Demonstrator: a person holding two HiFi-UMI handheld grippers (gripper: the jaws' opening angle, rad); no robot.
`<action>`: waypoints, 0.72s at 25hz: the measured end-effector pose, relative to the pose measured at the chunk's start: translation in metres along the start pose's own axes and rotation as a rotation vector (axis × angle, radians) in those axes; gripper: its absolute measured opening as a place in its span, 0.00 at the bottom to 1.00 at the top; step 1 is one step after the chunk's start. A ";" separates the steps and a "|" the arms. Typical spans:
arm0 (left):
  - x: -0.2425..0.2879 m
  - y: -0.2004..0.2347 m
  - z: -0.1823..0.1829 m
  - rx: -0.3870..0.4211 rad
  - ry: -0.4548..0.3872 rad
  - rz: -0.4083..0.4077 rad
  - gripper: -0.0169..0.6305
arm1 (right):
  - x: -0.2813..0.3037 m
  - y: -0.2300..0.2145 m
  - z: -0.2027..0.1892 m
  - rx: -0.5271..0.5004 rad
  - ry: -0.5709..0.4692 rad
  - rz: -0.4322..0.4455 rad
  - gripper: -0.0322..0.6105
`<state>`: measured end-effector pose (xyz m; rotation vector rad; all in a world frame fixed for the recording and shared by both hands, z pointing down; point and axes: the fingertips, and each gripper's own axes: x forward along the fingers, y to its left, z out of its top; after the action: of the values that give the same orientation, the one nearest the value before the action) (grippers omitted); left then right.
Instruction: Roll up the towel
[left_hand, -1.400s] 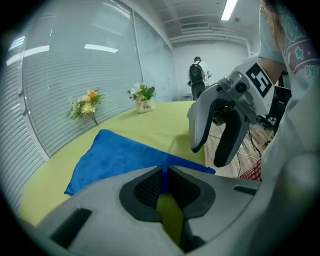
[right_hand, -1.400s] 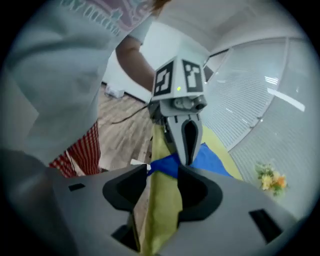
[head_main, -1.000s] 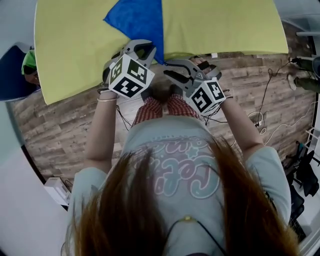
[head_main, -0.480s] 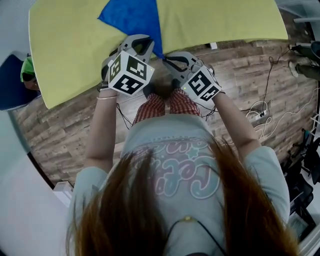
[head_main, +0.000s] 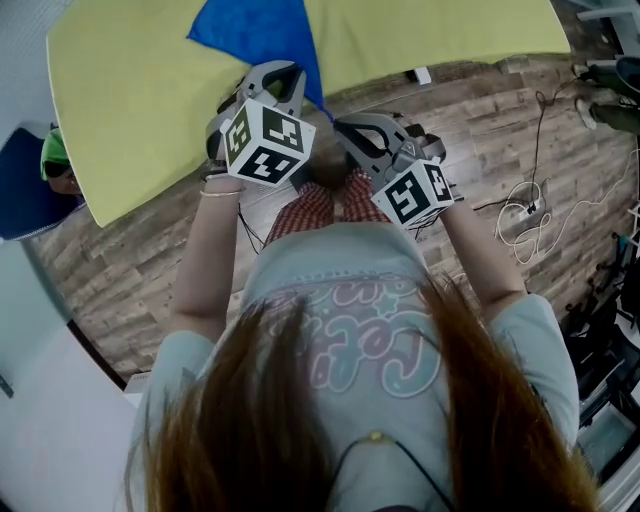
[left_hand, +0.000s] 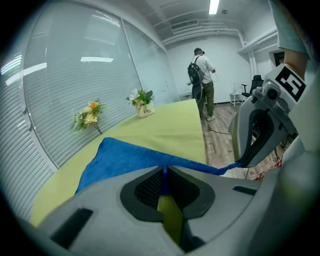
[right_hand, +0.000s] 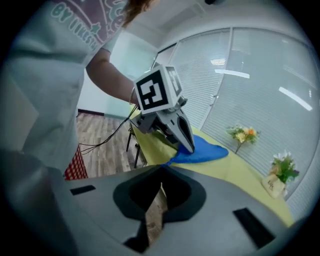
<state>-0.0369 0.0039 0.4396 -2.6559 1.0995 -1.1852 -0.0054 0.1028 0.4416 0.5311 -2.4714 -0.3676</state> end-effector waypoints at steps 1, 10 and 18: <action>0.001 0.000 0.000 0.001 0.000 0.004 0.07 | 0.000 0.003 0.002 -0.027 0.003 0.007 0.07; -0.006 -0.009 0.002 0.028 -0.048 -0.072 0.07 | -0.006 -0.006 0.040 -0.128 -0.060 0.018 0.07; -0.033 0.010 -0.001 0.054 -0.122 -0.114 0.07 | -0.001 -0.040 0.066 -0.183 -0.089 -0.007 0.07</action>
<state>-0.0582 0.0166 0.4163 -2.7398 0.8969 -1.0372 -0.0314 0.0770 0.3739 0.4553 -2.4889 -0.6258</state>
